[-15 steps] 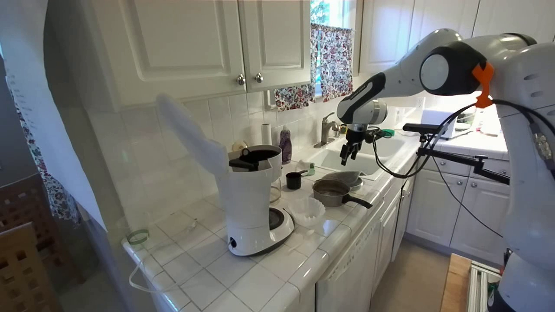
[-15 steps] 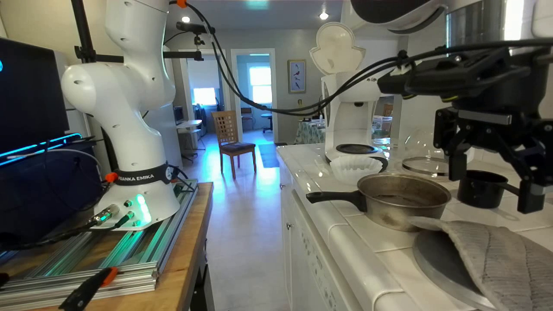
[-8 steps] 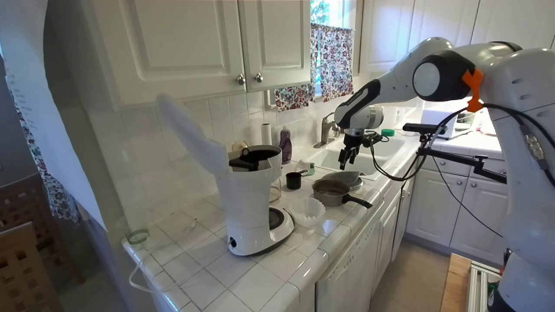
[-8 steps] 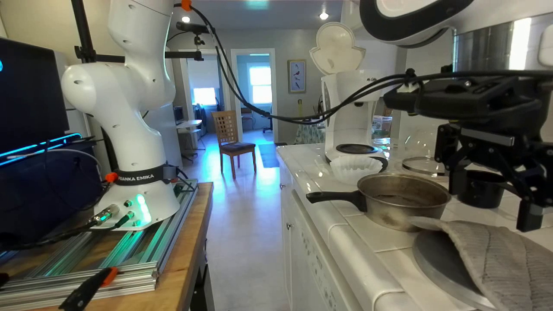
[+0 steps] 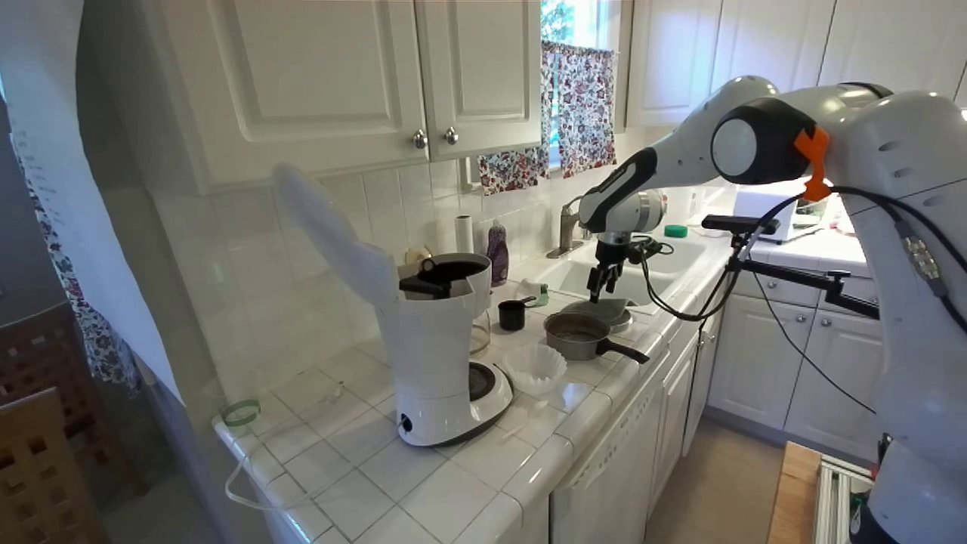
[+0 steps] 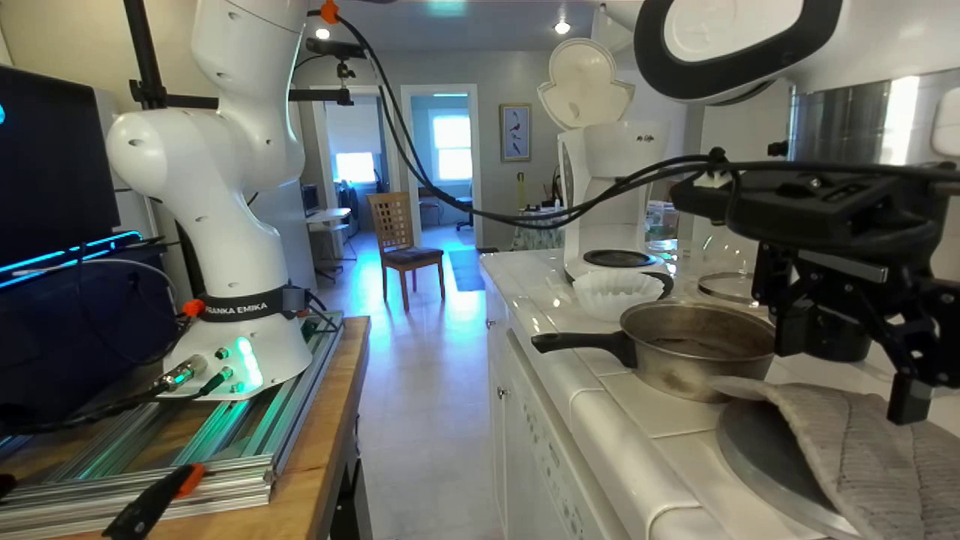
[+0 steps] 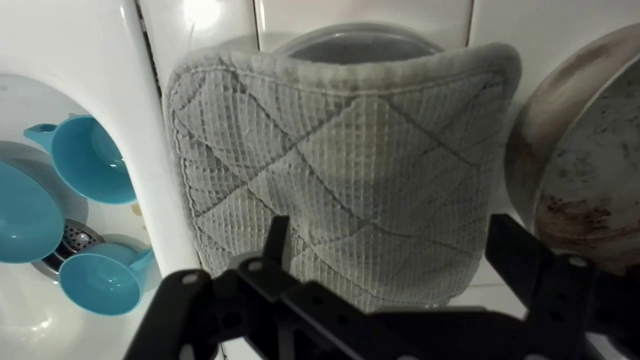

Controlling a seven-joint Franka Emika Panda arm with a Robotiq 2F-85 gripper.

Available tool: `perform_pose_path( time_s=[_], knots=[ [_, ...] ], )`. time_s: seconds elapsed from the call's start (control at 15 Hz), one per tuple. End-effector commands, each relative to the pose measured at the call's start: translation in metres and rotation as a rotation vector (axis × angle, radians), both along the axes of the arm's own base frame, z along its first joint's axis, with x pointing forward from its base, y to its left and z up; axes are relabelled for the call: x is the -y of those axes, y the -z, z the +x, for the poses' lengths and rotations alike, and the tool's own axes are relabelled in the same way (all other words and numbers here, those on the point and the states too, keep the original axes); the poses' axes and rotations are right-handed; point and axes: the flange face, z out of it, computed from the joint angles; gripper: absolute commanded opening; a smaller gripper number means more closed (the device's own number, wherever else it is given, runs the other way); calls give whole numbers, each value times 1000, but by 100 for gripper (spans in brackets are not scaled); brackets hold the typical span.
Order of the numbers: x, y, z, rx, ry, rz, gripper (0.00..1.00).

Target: Use the potholder to put the silver lid on the silver pot

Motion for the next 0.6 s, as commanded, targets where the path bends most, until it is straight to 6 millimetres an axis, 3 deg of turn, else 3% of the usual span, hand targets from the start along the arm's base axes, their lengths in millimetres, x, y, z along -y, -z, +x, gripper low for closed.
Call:
perform_pose_path(
  time_s=[0.0,0.47,0.53],
  knots=[
    [6,4,7,-11,-22,-13,100],
    [7,14,12,-23,-30,-25,100],
    [6,15,13,-25,-33,-26,96]
  ],
)
